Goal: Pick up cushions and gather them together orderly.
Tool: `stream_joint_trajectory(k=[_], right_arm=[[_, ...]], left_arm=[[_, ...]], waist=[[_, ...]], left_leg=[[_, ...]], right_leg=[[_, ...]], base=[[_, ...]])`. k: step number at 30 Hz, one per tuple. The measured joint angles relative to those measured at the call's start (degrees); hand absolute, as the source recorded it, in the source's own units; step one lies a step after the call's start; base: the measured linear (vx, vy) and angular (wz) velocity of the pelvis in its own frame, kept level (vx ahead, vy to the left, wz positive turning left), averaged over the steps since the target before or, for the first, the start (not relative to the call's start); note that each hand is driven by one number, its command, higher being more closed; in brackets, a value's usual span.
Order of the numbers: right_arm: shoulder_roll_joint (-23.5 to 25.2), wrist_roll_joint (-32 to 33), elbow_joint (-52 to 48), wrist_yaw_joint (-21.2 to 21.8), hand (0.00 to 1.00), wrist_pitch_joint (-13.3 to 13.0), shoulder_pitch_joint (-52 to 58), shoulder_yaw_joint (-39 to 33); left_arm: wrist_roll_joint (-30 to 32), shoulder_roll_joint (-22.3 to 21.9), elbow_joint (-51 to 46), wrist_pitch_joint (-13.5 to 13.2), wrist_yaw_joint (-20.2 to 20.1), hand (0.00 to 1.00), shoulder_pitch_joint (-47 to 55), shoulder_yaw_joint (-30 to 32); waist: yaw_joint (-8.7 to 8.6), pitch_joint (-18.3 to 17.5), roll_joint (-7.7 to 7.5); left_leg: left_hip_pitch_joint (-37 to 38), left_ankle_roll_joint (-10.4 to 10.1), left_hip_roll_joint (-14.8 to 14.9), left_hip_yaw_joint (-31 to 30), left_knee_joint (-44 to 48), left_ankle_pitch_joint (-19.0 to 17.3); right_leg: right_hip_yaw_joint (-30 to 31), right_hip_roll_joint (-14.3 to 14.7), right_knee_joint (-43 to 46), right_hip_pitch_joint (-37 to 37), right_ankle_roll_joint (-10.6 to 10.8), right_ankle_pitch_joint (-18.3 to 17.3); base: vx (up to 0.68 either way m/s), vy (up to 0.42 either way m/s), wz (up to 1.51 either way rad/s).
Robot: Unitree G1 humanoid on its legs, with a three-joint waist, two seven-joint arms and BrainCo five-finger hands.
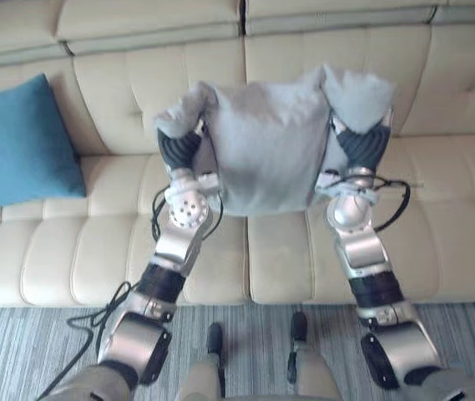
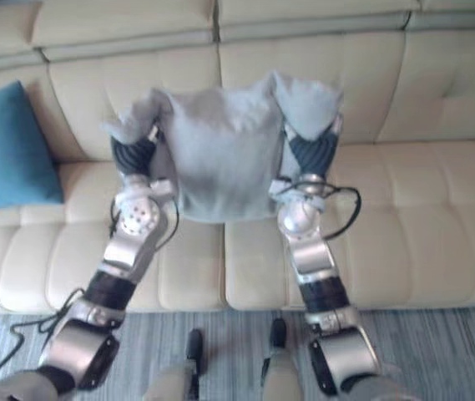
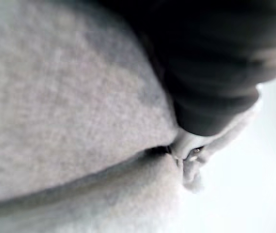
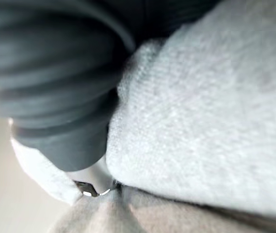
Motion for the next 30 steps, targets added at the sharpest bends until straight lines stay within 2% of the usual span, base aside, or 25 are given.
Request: stream_joint_trajectory(k=[4, 6, 7, 8, 11, 15, 18, 22, 25, 30], right_arm=[[-0.5, 0.2, 5.8, -1.7, 1.0, 0.1, -9.2, -1.1], [-0.5, 0.3, 8.0, -1.8, 1.0, 0.3, -11.0, -1.8], [-0.5, 0.8, 9.5, -1.8, 1.0, 0.5, -12.3, -2.7], [-0.5, 1.5, 11.0, -1.8, 0.0, 0.5, -13.6, -3.3], [-0.5, 3.8, 14.2, -2.4, 0.0, 0.5, -16.5, -5.6], [-1.9, 7.3, 17.4, -2.4, 0.0, 0.4, -20.9, -6.9], [-5.9, 10.4, 19.8, -0.2, 0.0, 0.4, -25.7, -7.8], [-12.2, 19.5, 20.3, 3.9, 0.0, -0.5, -28.4, -10.5], [-16.6, 25.5, 22.9, 5.9, 0.0, -1.3, -29.7, -11.6], [-18.1, 32.2, 25.1, 8.9, 0.0, -1.4, -29.3, -12.3]], left_arm=[[-2.1, 1.8, 8.9, -0.5, -0.2, 1.0, -10.4, 2.0], [-2.1, 1.7, 11.3, -0.4, -0.4, 1.0, -12.5, 2.2], [-2.1, 1.7, 13.3, -0.4, -0.7, 0.0, -14.3, 2.2], [-2.3, 1.7, 14.8, -0.3, -1.4, 0.0, -15.9, 2.6], [-2.5, 1.8, 18.5, 0.0, -1.7, 0.0, -18.9, 3.9], [-2.6, 2.3, 21.5, 0.1, -2.3, 0.0, -22.5, 6.8], [-3.3, 6.1, 23.4, 0.1, -4.5, 0.0, -26.1, 8.4], [-8.0, 12.9, 25.7, 0.0, -8.1, 0.0, -27.9, 12.4], [-10.9, 16.0, 26.1, 0.0, -9.2, 0.0, -27.9, 15.9], [-13.1, 17.9, 25.6, -0.3, -11.3, 0.0, -26.4, 18.2]], waist=[[-0.04, 3.0, 0.37], [-0.08, 4.0, 0.79], [-0.02, 4.5, 1.05], [0.0, 4.6, 1.16], [-0.01, 6.0, 1.66], [-0.03, 8.1, 1.85], [-0.17, 8.1, 1.84], [-0.41, 8.1, 1.84], [-0.41, 8.1, 1.83], [-0.73, 8.1, 1.77]], left_leg=[[-4.7, -0.7, 0.3, 0.1, -1.7, 2.8], [-5.6, -0.9, 0.5, 0.0, -1.7, 3.0], [-6.8, -1.2, 0.8, 0.0, -1.7, 3.2], [-8.2, -1.4, 0.9, 0.0, -1.8, 3.4], [-10.0, -2.3, 1.2, 0.6, -3.0, 4.9], [-10.1, -2.4, 1.8, 1.7, -4.3, 5.8], [-10.9, -2.6, 2.0, 2.5, -5.2, 6.3], [-11.5, -2.7, 2.6, 2.9, -5.8, 6.5], [-10.3, -2.8, 2.9, 3.2, -6.2, 6.6], [-6.9, -2.8, 3.4, 3.9, -6.7, 6.6]], right_leg=[[-0.1, 0.4, -1.5, -4.7, -0.3, 2.1], [-0.6, 0.5, -1.9, -5.3, -0.4, 2.2], [-0.9, 0.6, -1.9, -6.2, -0.4, 2.2], [-1.1, 0.7, -1.9, -7.6, -0.6, 2.3], [-1.6, 0.8, -2.0, -9.4, -0.7, 2.4], [-1.6, 1.4, -2.5, -9.9, -0.8, 2.5], [-1.5, 1.6, -3.0, -11.0, -1.0, 2.7], [-1.7, 2.2, -3.5, -11.6, -1.3, 2.9], [-1.7, 2.4, -3.5, -10.7, -1.3, 2.9], [-1.5, 3.0, -4.0, -7.3, -1.3, 2.9]], base=[[-0.01, -0.015, 0.02], [-0.02, -0.029, 0.08], [-0.02, -0.024, 0.09], [-0.01, -0.023, 0.08], [-0.01, -0.023, 0.09], [0.0, -0.023, -0.01], [0.0, -0.018, -0.03], [0.0, -0.013, -0.02], [0.01, -0.006, -0.02], [0.02, -0.012, -0.02]])
